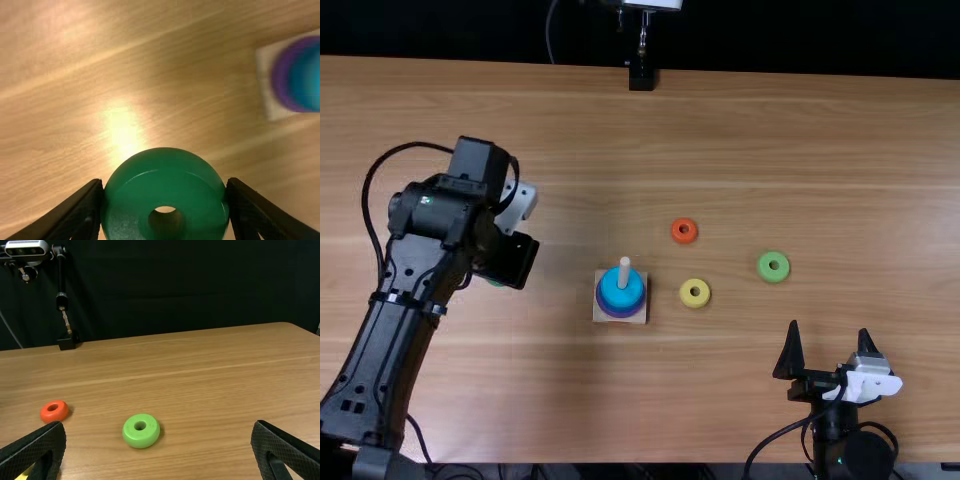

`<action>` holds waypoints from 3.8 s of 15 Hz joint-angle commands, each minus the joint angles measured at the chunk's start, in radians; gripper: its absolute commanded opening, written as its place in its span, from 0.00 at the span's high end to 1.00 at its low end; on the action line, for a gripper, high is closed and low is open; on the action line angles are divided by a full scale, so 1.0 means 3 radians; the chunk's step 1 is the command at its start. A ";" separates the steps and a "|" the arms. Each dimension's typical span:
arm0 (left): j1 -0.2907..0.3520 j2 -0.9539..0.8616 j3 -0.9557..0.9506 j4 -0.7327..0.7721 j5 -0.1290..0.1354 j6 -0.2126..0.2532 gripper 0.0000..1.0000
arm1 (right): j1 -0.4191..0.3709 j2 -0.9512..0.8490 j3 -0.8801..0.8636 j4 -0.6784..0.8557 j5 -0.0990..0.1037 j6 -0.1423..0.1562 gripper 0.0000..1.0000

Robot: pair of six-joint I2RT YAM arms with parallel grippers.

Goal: Build the Hanoi tower: stack the rings onto the peg from bottom to top in this color order: purple, dark blue, light blue, dark green, light green, yellow, orange.

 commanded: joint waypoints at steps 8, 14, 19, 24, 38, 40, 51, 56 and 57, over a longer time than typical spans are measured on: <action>-0.0720 0.0737 0.1638 -0.0796 0.0033 -0.0417 1.00 | -0.0029 -0.0040 -0.0013 0.0008 -0.0003 0.0005 0.00; -0.1068 0.1044 0.2129 -0.0839 0.0033 -0.0736 1.00 | -0.0029 -0.0040 -0.0018 0.0008 -0.0003 0.0005 0.00; -0.1206 0.1105 0.2119 -0.0839 0.0027 -0.0841 1.00 | -0.0029 -0.0040 -0.0018 0.0008 -0.0003 0.0005 0.00; -0.1268 0.1116 0.2042 -0.0839 0.0058 -0.0841 1.00 | -0.0029 -0.0040 -0.0013 0.0008 -0.0003 0.0005 0.00; -0.1303 0.1172 0.1715 -0.0796 0.0125 -0.0834 1.00 | -0.0029 -0.0040 -0.0013 0.0008 -0.0003 0.0005 0.00; -0.1298 0.1177 0.1694 -0.0784 0.0236 -0.0828 0.89 | -0.0029 -0.0040 -0.0018 0.0008 -0.0003 0.0005 0.00; -0.0935 0.0834 0.1628 -0.0066 0.0297 -0.0828 0.00 | -0.0029 -0.0040 -0.0013 0.0008 -0.0003 0.0005 0.00; -0.0286 -0.0086 0.1019 0.0345 0.0353 -0.0834 0.00 | -0.0029 -0.0040 -0.0013 0.0008 -0.0003 0.0005 0.00; -0.0127 -0.0280 0.0789 0.0388 0.0346 -0.0834 0.00 | -0.0029 -0.0040 -0.0018 0.0008 -0.0003 0.0005 0.00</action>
